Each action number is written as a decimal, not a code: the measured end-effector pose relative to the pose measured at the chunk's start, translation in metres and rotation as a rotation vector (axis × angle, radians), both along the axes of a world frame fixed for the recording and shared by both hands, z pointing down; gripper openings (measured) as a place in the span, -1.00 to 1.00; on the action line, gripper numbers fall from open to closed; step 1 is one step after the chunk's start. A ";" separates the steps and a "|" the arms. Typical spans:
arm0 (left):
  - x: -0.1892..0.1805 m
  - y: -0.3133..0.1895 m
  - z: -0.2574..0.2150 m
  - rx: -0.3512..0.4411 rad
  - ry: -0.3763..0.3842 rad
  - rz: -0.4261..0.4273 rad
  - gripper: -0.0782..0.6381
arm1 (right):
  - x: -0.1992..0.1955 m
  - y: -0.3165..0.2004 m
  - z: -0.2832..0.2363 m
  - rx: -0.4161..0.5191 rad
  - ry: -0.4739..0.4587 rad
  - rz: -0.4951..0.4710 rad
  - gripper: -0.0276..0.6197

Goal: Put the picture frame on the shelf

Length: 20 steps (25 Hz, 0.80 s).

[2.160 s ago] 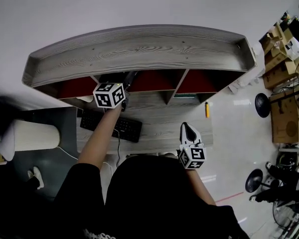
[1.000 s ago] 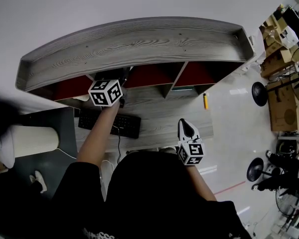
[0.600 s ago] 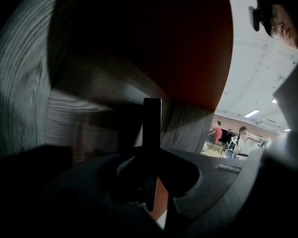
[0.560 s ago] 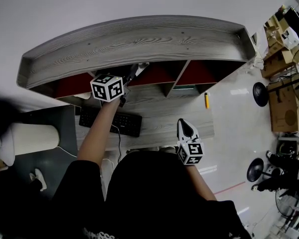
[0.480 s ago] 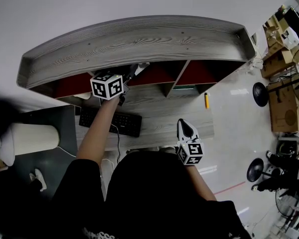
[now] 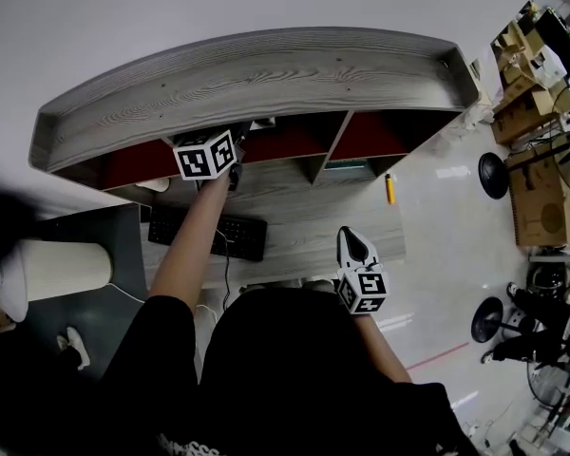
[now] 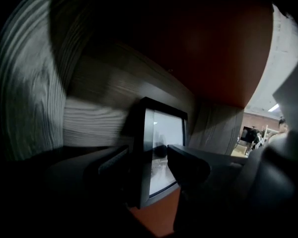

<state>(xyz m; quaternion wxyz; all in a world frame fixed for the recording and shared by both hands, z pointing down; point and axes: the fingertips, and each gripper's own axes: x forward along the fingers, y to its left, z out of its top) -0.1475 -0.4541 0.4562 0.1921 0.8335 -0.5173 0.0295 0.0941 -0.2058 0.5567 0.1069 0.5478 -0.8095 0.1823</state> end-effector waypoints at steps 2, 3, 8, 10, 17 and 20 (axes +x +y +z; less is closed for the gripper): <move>-0.001 -0.001 0.000 0.009 -0.001 -0.011 -0.09 | 0.002 0.001 -0.001 0.001 -0.002 0.004 -0.87; -0.002 -0.001 -0.001 0.015 -0.003 -0.016 -0.07 | 0.003 0.002 0.000 0.000 -0.002 0.005 -0.87; -0.004 0.002 0.000 0.033 0.001 -0.033 -0.05 | 0.005 0.006 0.002 -0.004 0.000 0.004 -0.87; -0.006 0.006 -0.002 0.042 0.002 -0.038 -0.02 | 0.004 0.007 0.001 -0.002 -0.002 0.003 -0.87; -0.005 0.029 -0.006 0.079 -0.022 -0.022 0.03 | -0.004 0.008 -0.003 0.001 -0.002 -0.025 -0.87; -0.003 0.045 -0.003 0.090 -0.037 -0.011 0.03 | -0.009 0.008 -0.003 0.000 -0.001 -0.041 -0.87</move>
